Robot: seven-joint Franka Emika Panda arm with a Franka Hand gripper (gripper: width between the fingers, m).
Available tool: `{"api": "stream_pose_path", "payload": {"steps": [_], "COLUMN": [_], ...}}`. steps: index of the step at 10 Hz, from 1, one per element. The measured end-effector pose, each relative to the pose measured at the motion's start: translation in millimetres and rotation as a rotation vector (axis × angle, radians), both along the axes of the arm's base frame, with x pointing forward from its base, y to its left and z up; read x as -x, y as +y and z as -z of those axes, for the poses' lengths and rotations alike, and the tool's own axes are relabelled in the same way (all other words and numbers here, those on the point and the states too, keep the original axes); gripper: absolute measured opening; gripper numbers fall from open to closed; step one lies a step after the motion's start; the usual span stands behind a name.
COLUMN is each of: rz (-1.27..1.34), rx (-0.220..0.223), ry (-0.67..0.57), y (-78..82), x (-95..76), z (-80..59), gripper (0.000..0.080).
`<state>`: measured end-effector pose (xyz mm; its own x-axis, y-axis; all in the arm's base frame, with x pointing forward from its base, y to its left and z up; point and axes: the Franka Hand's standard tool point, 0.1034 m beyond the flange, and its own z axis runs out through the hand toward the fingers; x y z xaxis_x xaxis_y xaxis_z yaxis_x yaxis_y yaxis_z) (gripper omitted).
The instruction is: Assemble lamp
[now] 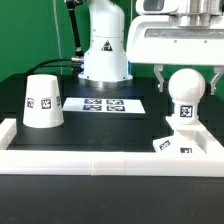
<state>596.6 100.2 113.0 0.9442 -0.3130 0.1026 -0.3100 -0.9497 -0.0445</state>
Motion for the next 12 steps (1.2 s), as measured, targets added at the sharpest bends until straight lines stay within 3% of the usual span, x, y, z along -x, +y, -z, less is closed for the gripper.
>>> {"api": "stream_pose_path", "payload": {"steps": [3,8,11,12], "rz": [0.281,0.698,0.692,0.602], "rx": [-0.027,-0.125,-0.131,-0.124], "ry": [0.032,0.072,0.074,0.070], "y": [2.1,-0.5,-0.1,0.0], "x": [2.8,2.6,2.6,2.5], "z": [0.0,0.2,0.0,0.0], "gripper": [0.0579,0.0579,0.0579,0.0672]}}
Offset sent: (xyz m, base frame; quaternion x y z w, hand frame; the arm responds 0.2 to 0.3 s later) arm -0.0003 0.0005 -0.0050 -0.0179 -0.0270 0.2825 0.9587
